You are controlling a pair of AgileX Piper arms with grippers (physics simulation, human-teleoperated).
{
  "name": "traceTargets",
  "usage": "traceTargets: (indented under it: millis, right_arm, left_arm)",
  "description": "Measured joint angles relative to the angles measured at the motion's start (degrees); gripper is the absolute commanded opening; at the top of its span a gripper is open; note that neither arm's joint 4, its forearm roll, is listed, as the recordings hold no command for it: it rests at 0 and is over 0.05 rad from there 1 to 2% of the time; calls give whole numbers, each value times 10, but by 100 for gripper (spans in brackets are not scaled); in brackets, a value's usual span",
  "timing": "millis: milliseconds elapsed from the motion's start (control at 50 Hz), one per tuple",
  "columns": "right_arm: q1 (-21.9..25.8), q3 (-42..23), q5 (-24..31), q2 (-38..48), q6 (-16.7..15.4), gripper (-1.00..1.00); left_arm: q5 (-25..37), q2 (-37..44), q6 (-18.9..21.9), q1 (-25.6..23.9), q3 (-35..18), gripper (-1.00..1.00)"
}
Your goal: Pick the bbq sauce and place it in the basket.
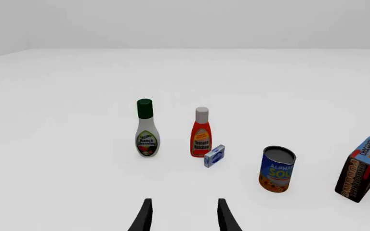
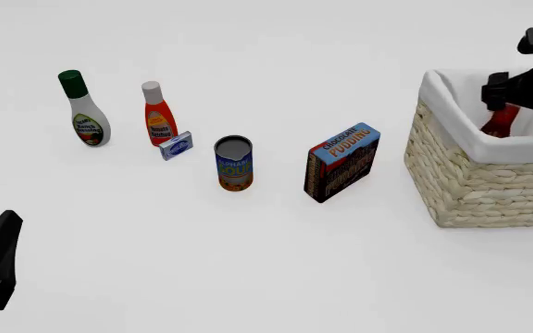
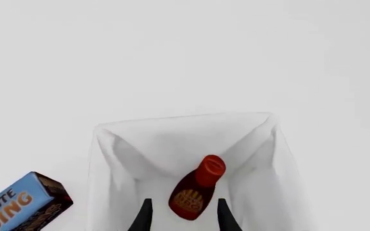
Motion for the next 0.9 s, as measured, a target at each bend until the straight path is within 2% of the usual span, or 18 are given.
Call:
traceTargets:
  millis: [900]
  right_arm:
    - [22,-66,110,-139,-14,100]
  left_arm:
    - [0,0,0,0,0,100]
